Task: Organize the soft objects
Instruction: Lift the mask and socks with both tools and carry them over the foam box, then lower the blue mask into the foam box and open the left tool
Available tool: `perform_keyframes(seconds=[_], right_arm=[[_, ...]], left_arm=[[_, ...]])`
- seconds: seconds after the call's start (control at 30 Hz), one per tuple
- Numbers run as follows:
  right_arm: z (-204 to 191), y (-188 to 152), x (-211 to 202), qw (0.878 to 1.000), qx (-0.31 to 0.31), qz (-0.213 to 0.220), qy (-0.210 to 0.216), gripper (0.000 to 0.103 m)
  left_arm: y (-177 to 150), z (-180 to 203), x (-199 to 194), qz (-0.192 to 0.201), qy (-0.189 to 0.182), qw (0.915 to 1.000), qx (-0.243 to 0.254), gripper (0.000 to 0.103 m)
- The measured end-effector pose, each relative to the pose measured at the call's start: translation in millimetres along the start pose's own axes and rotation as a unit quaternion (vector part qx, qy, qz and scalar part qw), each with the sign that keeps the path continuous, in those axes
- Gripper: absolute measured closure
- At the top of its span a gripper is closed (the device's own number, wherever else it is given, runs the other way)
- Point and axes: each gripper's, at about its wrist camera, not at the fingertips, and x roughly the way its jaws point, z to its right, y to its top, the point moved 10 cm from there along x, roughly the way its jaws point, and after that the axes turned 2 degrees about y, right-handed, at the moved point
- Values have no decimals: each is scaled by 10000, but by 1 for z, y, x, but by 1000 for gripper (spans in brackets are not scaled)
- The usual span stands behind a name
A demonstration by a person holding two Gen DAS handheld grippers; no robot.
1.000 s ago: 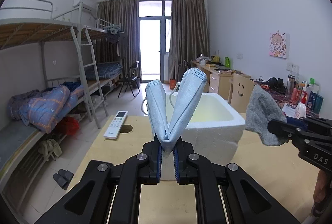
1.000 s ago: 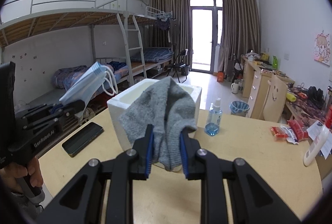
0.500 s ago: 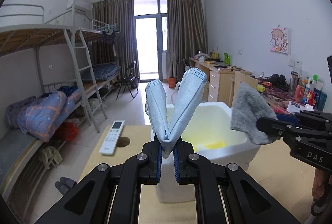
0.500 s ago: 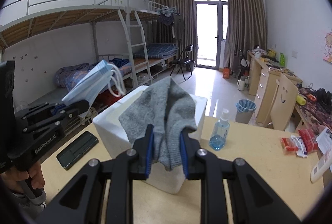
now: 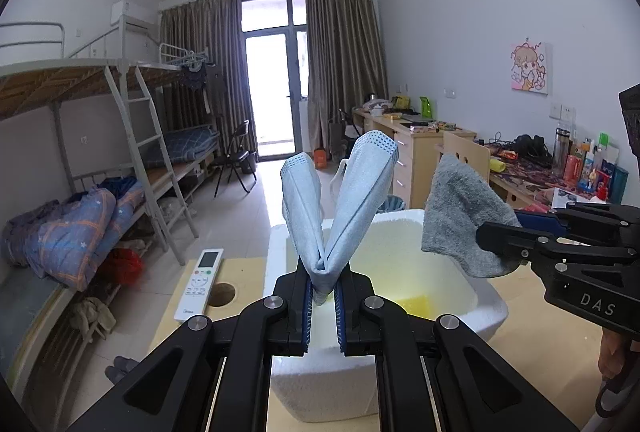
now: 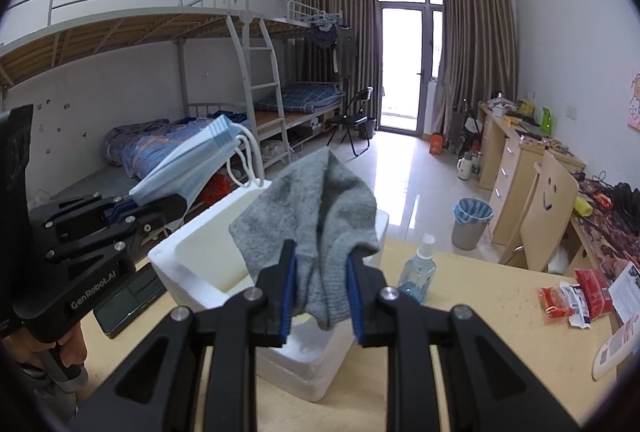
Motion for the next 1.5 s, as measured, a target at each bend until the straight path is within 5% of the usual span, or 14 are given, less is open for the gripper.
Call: perform_keyframes(seconds=[0.3, 0.63, 1.33, 1.43, 1.47, 1.5], right_arm=[[-12, 9, 2, 9999, -97, 45, 68, 77], [17, 8, -18, 9993, 70, 115, -358, 77], [27, 6, -16, 9984, 323, 116, -455, 77], [30, 7, -17, 9980, 340, 134, -511, 77], [30, 7, -18, 9979, 359, 146, -521, 77], [30, 7, -18, 9979, 359, 151, -514, 77]], left_arm=[[2, 10, 8, -40, -14, 10000, 79, 93], [3, 36, 26, -150, -419, 9990, 97, 93], [7, 25, 48, -267, -292, 9992, 47, 87], [4, 23, 49, -281, -262, 9992, 80, 45], [3, 23, 49, -286, -302, 9991, 39, 17], [3, 24, 48, -259, -289, 9992, 50, 3]])
